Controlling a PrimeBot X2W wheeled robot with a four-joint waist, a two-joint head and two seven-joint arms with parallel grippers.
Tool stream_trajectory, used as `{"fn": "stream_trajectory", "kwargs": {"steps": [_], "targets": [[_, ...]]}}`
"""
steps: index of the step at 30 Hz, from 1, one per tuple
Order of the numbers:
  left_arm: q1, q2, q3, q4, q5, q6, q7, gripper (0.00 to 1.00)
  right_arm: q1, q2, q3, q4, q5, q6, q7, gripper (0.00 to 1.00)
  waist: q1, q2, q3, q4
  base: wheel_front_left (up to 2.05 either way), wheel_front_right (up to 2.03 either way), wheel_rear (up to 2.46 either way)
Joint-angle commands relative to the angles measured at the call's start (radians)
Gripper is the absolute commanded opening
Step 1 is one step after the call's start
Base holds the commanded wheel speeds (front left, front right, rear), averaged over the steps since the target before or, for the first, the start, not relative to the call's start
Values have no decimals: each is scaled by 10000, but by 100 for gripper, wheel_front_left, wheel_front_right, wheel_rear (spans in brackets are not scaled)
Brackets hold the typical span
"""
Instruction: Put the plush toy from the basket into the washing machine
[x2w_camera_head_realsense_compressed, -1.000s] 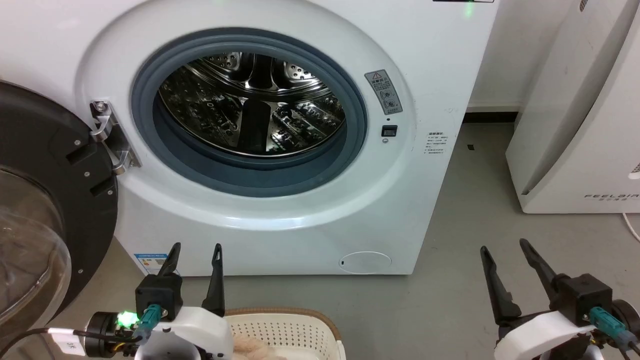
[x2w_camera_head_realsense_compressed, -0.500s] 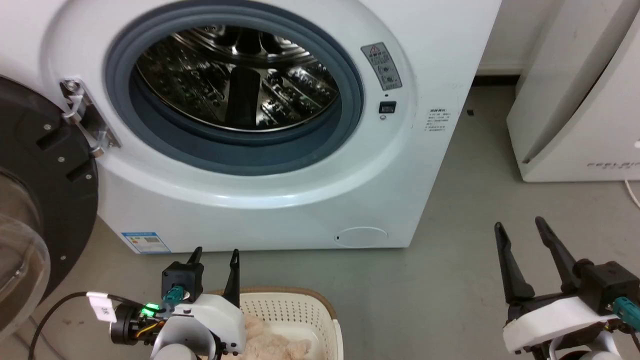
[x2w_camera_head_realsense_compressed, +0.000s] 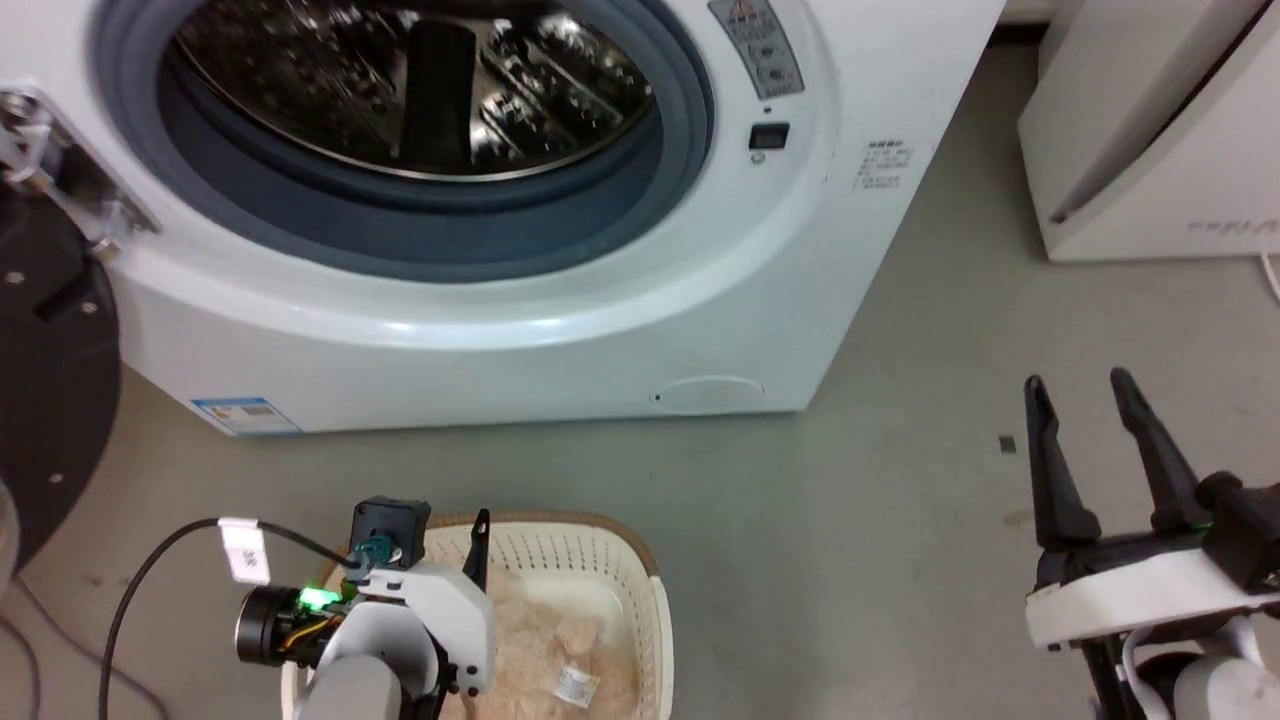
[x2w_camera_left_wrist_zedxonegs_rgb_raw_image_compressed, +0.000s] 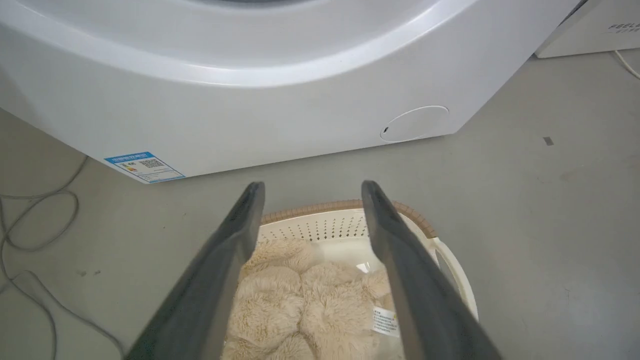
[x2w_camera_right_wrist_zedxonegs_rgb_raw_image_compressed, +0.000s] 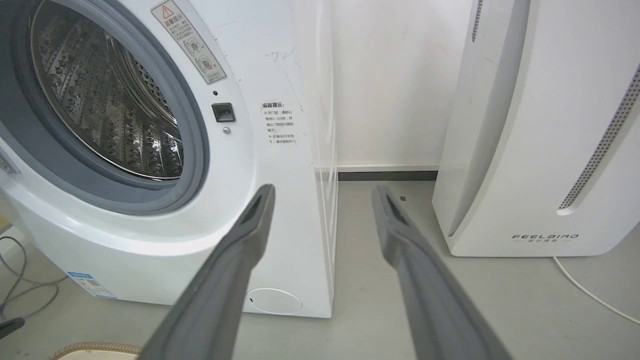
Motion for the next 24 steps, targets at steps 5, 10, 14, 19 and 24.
{"fn": "stream_trajectory", "kwargs": {"steps": [5, 10, 14, 19, 24], "targets": [[-641, 145, -212, 682, -36, -83, 251, 100, -474, -1, -123, -213, 178, -4, -193, 100, -2, 0, 945, -106, 0, 0, 0], [-1039, 196, -399, 1199, -43, -127, 427, 100, -700, -1, -212, -342, 268, -4, -297, 100, -2, 0, 1598, -128, 0, 0, 0], [-1302, 217, -560, 1612, -51, -170, 541, 100, -881, -1, -280, -456, 357, -5, -380, 100, -2, 0, 2080, -138, 0, 0, 0], [-1669, 226, -794, 2124, -46, -245, 775, 100, -1115, -1, -345, -639, 446, -5, -484, 100, -2, 0, 2701, -140, 0, 0, 0], [-2125, 224, -961, 2639, -122, -323, 1035, 100, -1357, -1, -431, -817, 525, -5, -588, 100, -2, 0, 3352, -136, 0, 0, 0]]}}
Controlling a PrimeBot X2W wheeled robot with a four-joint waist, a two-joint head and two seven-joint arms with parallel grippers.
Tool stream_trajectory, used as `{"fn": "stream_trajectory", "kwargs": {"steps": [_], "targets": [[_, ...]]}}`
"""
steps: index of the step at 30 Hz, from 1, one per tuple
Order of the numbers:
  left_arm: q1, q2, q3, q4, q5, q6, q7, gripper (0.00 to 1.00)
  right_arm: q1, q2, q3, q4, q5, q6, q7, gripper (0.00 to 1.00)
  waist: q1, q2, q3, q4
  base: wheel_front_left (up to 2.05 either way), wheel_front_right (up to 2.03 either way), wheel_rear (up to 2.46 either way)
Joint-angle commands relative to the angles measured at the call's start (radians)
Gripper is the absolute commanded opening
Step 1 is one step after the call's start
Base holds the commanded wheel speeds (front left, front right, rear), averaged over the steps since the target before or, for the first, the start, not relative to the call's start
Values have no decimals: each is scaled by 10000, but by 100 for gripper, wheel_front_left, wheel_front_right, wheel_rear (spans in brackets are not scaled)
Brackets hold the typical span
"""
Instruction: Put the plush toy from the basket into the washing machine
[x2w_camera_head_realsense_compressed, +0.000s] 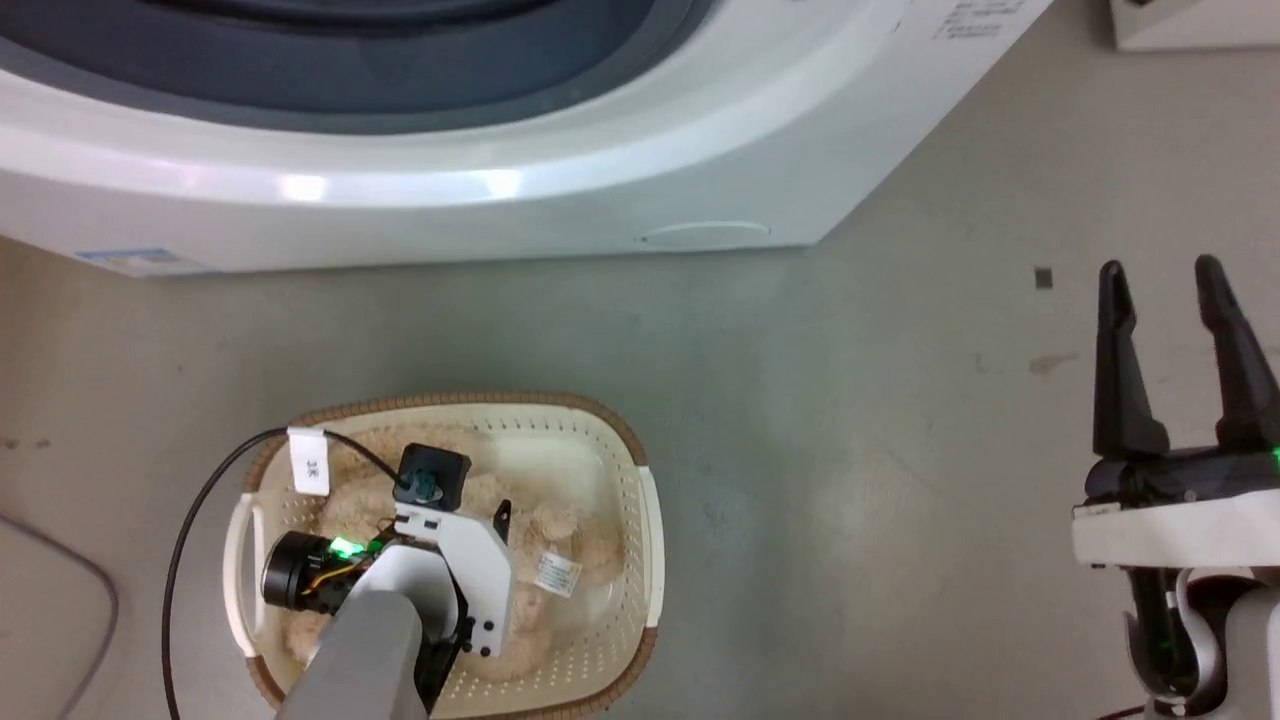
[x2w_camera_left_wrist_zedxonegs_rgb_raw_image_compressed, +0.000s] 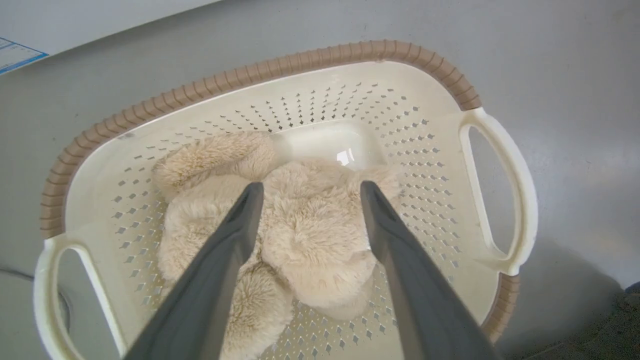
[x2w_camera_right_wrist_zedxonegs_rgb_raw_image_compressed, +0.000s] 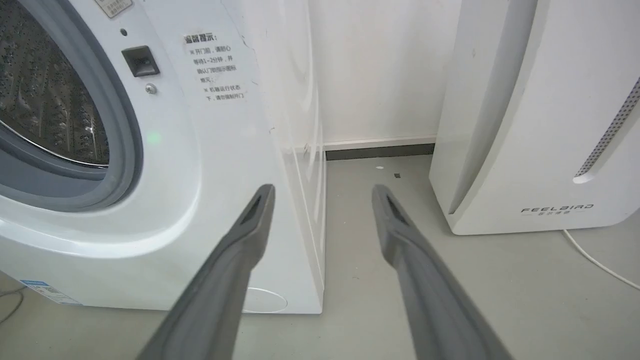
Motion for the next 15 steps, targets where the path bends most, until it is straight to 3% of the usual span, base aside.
{"fn": "stream_trajectory", "kwargs": {"steps": [1, 15], "targets": [[-331, 49, -65, 303, -68, -56, 95, 100, -284, -1, -82, -118, 98, -4, -116, 100, -1, 0, 409, -2, 0, 0, 0], [-1362, 83, -556, 1740, -307, -228, 700, 100, -889, -2, -253, -416, 395, -5, -407, 100, -1, 0, 1761, -34, 0, 0, 0]]}}
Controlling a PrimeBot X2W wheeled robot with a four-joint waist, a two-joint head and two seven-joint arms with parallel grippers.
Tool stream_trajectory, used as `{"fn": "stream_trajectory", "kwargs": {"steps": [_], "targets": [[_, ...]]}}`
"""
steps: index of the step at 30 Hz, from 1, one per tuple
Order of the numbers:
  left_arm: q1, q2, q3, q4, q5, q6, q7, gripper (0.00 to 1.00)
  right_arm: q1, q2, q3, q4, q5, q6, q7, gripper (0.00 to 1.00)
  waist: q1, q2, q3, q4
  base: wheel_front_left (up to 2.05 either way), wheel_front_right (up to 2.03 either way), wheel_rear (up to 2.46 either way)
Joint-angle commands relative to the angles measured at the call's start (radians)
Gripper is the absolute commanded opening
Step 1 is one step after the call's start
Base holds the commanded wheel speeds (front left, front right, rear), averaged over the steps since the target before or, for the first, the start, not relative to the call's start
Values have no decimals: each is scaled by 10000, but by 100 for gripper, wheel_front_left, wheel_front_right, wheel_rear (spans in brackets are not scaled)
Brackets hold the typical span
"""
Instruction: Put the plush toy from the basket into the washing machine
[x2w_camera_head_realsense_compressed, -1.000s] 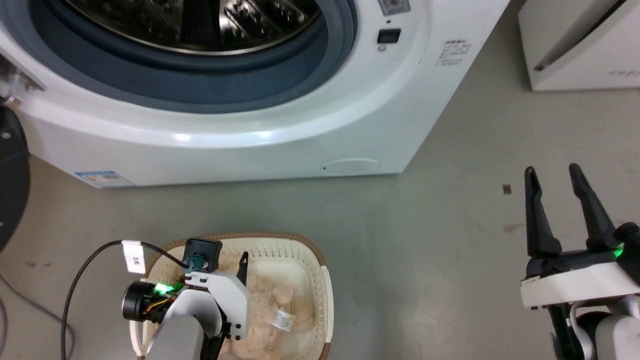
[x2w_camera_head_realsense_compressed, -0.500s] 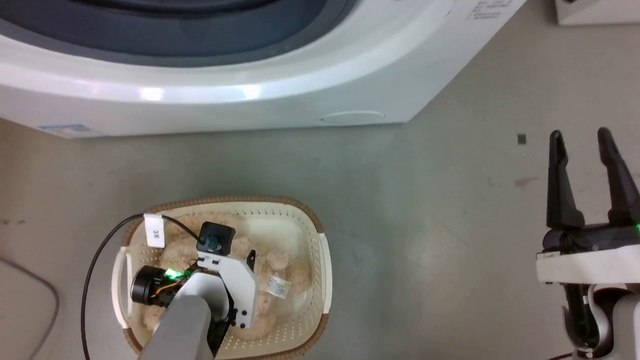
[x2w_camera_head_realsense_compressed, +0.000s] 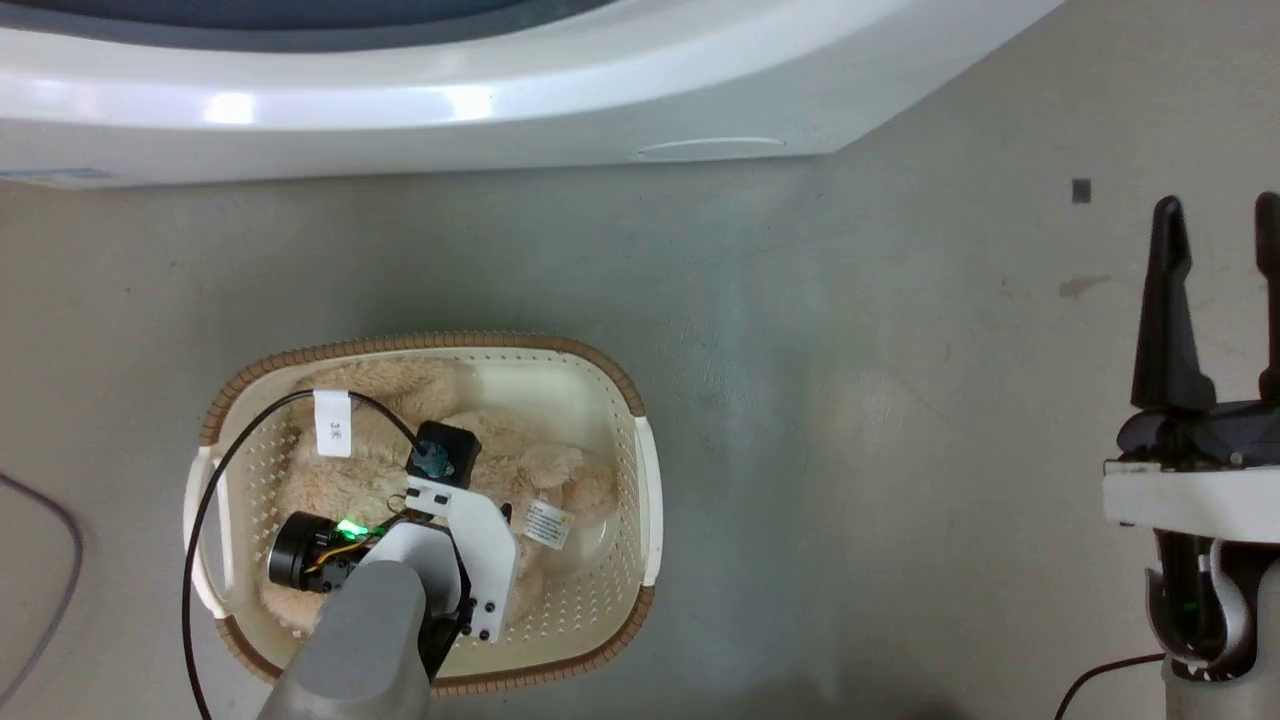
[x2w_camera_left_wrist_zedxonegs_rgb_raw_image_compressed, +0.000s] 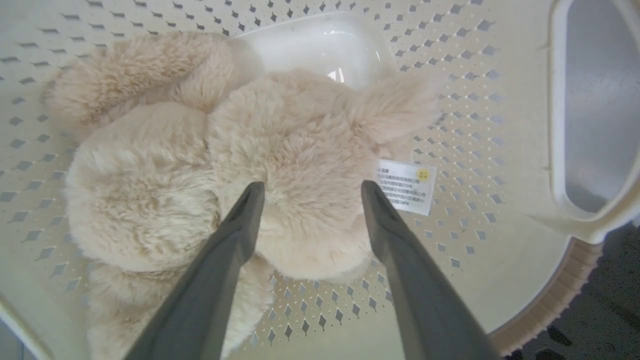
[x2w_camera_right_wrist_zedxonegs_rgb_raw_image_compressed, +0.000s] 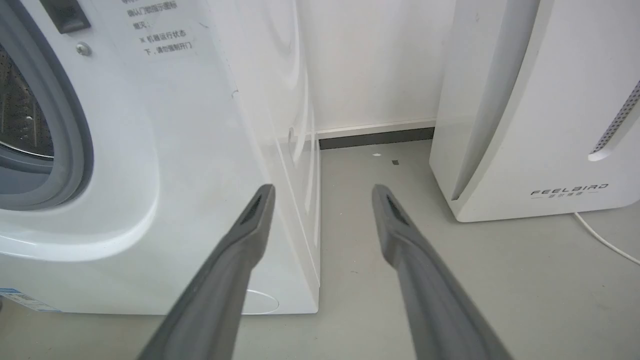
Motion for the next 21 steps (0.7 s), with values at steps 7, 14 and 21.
{"fn": "stream_trajectory", "kwargs": {"steps": [7, 14, 21], "targets": [[-788, 97, -300, 940, -265, -107, 201, 100, -506, -2, -161, -185, 298, -5, -257, 100, -1, 0, 759, -108, 0, 0, 0], [-1305, 136, -542, 1660, -413, -138, 254, 100, -762, -2, -298, -281, 486, -6, -403, 100, -1, 0, 1360, -177, 0, 0, 0], [-1947, 181, -783, 2582, -688, -111, 48, 100, -1090, -2, -415, -347, 695, -6, -590, 100, -1, 0, 2034, -246, 0, 0, 0]]}}
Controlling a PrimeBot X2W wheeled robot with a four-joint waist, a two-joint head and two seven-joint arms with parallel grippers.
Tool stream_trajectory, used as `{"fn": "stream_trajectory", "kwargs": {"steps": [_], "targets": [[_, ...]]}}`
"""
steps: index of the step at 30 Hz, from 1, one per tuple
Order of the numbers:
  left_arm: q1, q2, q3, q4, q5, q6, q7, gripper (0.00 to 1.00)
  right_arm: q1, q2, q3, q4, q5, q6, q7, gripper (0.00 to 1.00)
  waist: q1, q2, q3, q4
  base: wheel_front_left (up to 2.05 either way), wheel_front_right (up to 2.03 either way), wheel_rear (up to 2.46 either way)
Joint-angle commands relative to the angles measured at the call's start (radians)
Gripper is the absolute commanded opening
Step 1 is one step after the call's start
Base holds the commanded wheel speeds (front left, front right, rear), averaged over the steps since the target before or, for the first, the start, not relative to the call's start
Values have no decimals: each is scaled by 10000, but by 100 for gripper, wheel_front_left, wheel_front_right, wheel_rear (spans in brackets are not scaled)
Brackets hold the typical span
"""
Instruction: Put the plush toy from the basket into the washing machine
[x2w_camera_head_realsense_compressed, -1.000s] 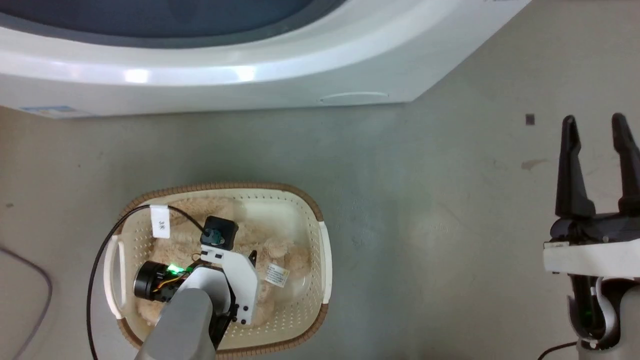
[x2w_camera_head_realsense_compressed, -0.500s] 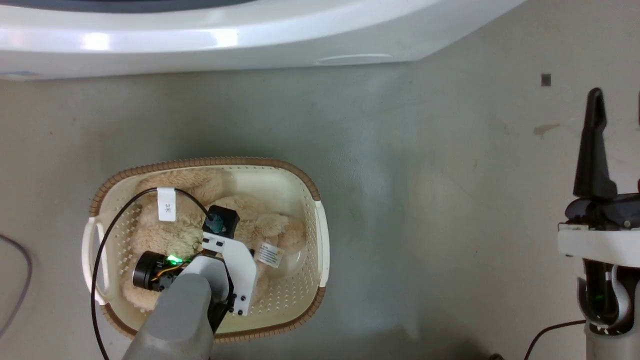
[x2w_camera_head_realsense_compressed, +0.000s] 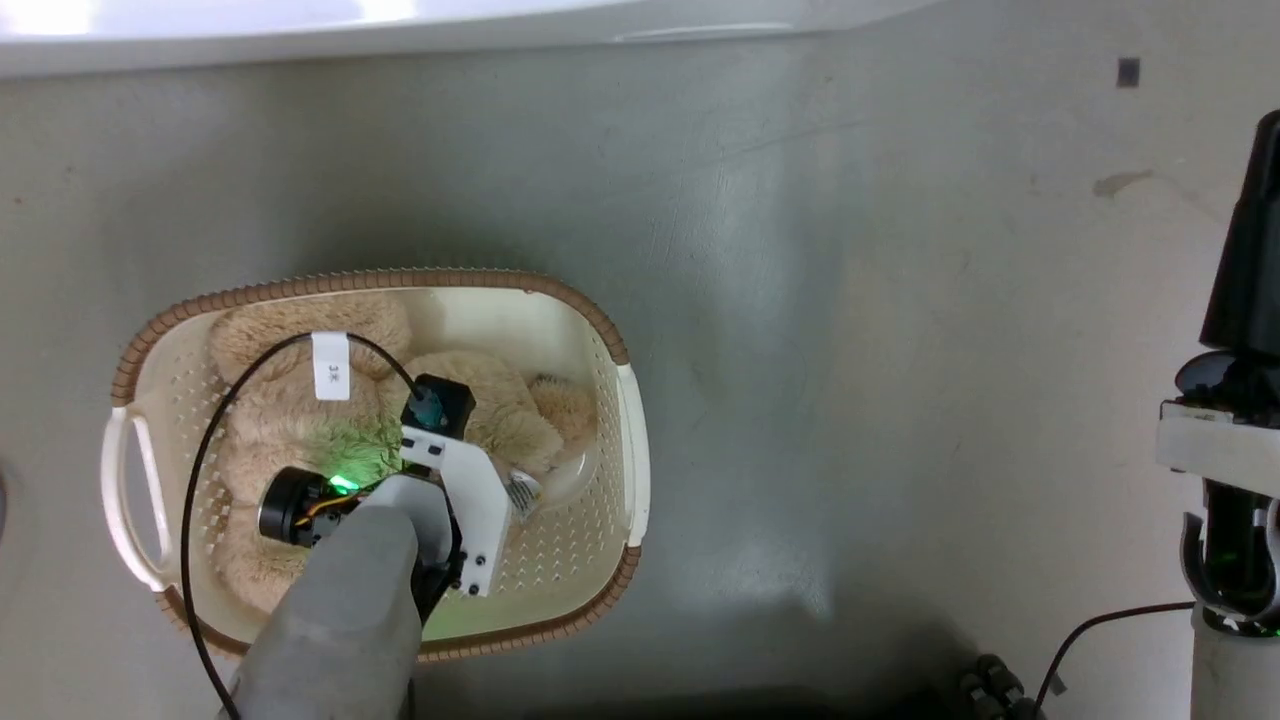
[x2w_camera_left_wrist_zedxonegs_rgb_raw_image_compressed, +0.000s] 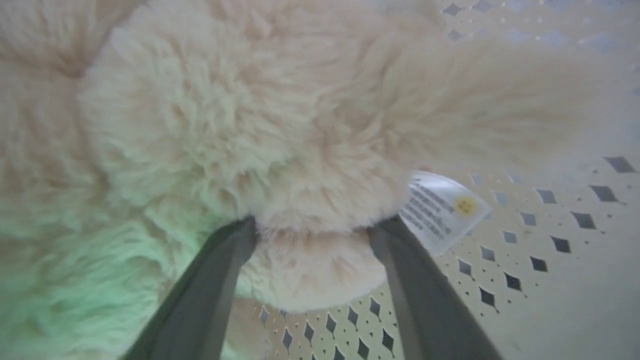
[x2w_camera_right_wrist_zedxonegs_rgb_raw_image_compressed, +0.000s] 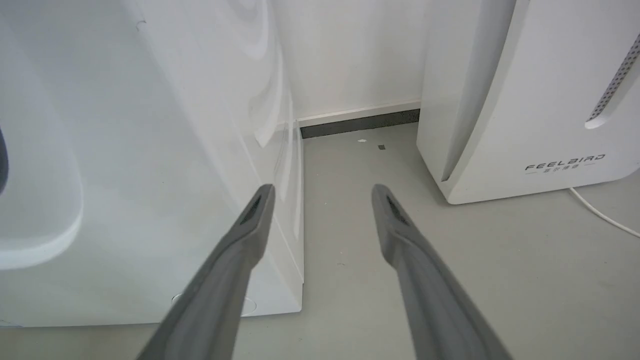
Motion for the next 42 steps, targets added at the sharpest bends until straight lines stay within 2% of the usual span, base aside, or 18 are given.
{"fn": "stream_trajectory", "kwargs": {"steps": [1, 2, 3, 4, 14, 21, 30, 42], "targets": [[-282, 83, -79, 421, -122, -24, 16, 100, -289, -2, -70, -84, 118, -6, -104, 100, -1, 0, 187, -17, 0, 0, 0], [-355, 73, -108, 524, -161, -43, 10, 87, -324, -2, -97, -81, 146, -7, -125, 100, -1, 0, 244, -18, 0, 0, 0], [-437, 53, -117, 627, -220, -61, -34, 34, -357, -2, -121, -78, 174, -7, -146, 100, -1, 0, 294, -16, 0, 0, 0], [-501, 38, -135, 729, -272, -80, -59, 0, -387, -2, -135, -78, 198, -7, -167, 100, -1, 0, 339, -17, 0, 0, 0], [-857, -3, -493, 1758, -672, -321, 191, 0, -634, -2, -182, 26, 444, -7, -375, 100, -1, 0, 447, -127, 0, 0, 0], [-235, -120, -603, 1768, -934, -454, -565, 0, -217, -2, -113, 630, 445, -7, -377, 100, -1, 0, -1006, -101, 0, 0, 0], [563, -322, -1079, 1764, -1064, -546, -1561, 0, 571, -2, -82, 1327, 413, -7, -377, 100, -1, 0, -2994, 271, 0, 0, 0], [2061, -521, -2906, 1128, -1960, -556, -2923, 0, 2207, -2, 115, 1960, 165, -7, -377, 100, -1, 0, -5697, 900, 0, 0, 0]]}}
